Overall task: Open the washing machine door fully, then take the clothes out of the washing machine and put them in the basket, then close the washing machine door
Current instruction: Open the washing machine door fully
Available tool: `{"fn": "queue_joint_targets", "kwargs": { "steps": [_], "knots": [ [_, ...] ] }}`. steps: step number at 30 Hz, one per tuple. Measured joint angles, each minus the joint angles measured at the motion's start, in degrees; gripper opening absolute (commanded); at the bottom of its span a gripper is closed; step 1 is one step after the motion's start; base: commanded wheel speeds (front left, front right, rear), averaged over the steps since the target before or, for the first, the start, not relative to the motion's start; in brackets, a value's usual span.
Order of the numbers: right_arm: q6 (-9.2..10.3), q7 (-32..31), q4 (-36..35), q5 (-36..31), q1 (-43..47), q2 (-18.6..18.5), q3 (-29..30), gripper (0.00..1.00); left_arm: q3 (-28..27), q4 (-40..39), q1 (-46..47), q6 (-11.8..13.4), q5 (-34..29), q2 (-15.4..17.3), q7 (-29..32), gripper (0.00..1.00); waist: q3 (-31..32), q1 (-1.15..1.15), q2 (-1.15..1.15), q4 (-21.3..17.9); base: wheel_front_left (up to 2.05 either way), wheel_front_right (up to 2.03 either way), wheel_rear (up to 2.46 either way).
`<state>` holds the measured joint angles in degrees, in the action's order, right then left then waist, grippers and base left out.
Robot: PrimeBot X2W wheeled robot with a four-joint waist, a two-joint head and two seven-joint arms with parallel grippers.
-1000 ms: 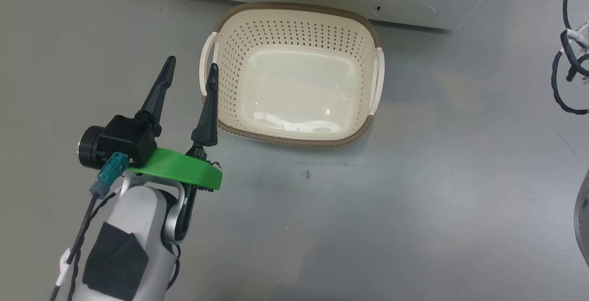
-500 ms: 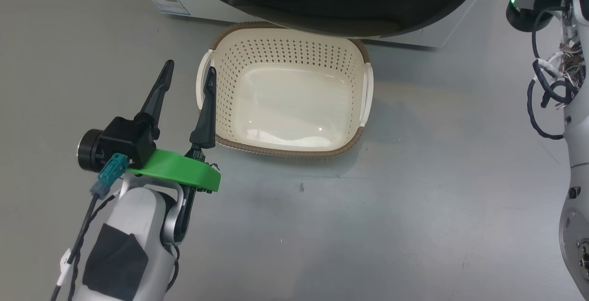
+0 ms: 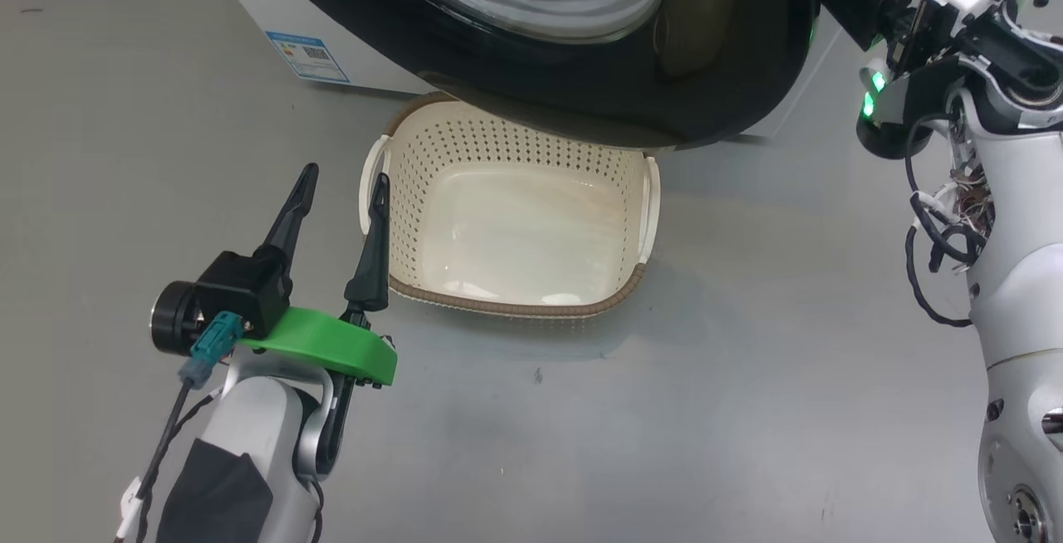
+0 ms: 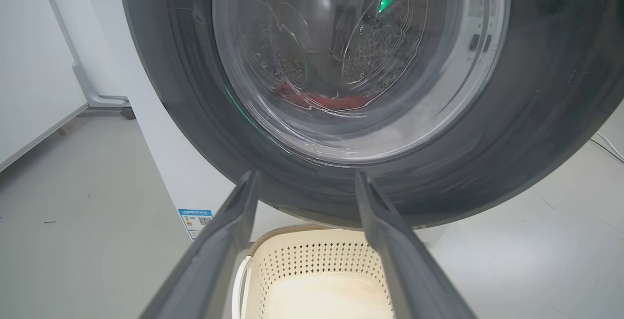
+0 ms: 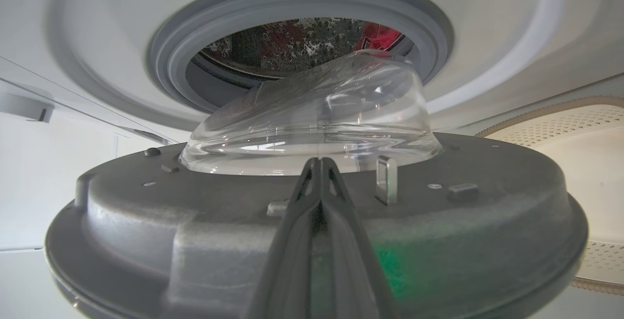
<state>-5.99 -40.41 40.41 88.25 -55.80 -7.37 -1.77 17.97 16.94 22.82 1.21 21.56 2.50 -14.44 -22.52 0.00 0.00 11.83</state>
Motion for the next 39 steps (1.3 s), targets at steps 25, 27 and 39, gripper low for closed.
{"fn": "queue_joint_targets", "kwargs": {
  "steps": [25, 27, 39],
  "knots": [
    [-0.98, -5.7, -0.5, 3.6, 13.8, 3.2, -4.6, 0.00, 0.8, 3.0, -6.5, 0.0, -0.5, 0.0, 0.0, 1.00, 10.5, 0.00, 0.00, 0.3, 0.00, 0.00, 0.00],
    [-0.98, -5.7, -1.1, 4.1, 14.8, 3.4, -5.0, 0.00, 0.8, 3.0, -6.8, 0.0, -0.5, 0.0, 0.0, 1.00, 11.0, 0.00, 0.00, 0.6, 0.00, 0.00, 0.00],
    [-0.98, -6.8, -5.1, 7.5, 19.7, 3.5, -9.6, 0.00, 1.7, 3.7, -7.8, -0.1, -0.5, 0.0, 0.0, 1.00, 13.2, 0.00, 0.00, 3.2, 0.00, 0.00, 0.00]
  ]
}}
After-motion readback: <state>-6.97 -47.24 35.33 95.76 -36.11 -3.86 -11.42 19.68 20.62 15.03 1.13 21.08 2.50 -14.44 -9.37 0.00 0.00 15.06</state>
